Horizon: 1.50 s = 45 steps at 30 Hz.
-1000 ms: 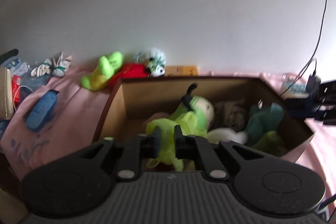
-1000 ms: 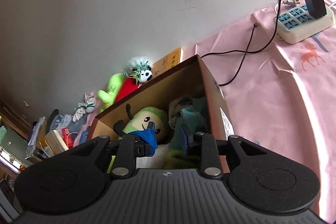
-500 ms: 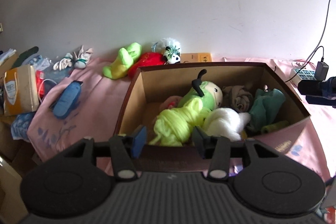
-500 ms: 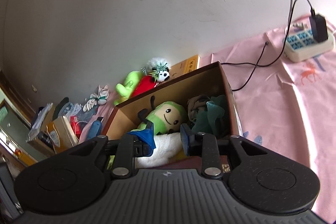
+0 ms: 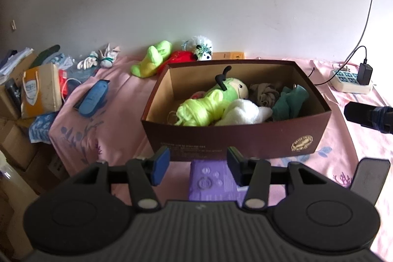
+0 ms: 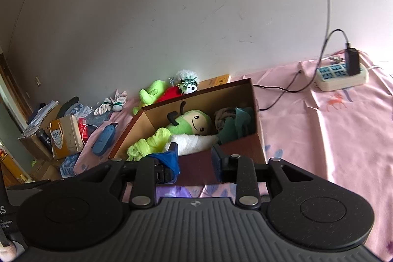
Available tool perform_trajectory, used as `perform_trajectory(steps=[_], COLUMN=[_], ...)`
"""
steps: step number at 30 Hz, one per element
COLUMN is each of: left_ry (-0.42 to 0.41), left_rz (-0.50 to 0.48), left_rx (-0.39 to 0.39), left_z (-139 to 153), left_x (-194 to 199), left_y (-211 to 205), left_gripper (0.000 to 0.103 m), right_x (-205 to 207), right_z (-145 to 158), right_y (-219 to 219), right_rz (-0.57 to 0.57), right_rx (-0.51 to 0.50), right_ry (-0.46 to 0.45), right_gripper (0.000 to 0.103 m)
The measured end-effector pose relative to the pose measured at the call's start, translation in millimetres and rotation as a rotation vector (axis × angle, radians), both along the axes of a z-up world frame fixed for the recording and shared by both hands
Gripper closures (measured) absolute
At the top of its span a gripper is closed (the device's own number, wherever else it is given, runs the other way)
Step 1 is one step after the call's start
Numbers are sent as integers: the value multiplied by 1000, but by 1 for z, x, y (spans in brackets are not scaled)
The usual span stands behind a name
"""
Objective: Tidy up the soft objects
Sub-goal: 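Move both open tools back toward the purple wipes package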
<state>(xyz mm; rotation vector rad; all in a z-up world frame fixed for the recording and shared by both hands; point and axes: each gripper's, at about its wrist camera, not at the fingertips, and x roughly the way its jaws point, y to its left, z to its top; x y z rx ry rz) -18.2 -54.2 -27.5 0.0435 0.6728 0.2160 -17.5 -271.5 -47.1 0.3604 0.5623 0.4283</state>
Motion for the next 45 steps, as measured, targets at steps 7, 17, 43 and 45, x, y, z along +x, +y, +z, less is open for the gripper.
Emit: perform_trajectory(steps=[7, 17, 43, 45], left_ry=[34, 130, 260, 262], left_rz=[18, 47, 17, 18], left_rx=[-6, -46, -59, -63], left_z=[-8, -37, -65, -65], left_x=[-27, -53, -70, -71], left_y=[-10, -13, -29, -30], left_gripper=[49, 46, 45, 45], right_x=[-41, -79, -86, -86], right_z=[-6, -22, -49, -51], right_y=[0, 7, -12, -11], right_rz=[-23, -1, -15, -13], right_rx=[-14, -118, -177, -183], right_ry=[30, 82, 243, 250], right_gripper=[88, 87, 84, 84])
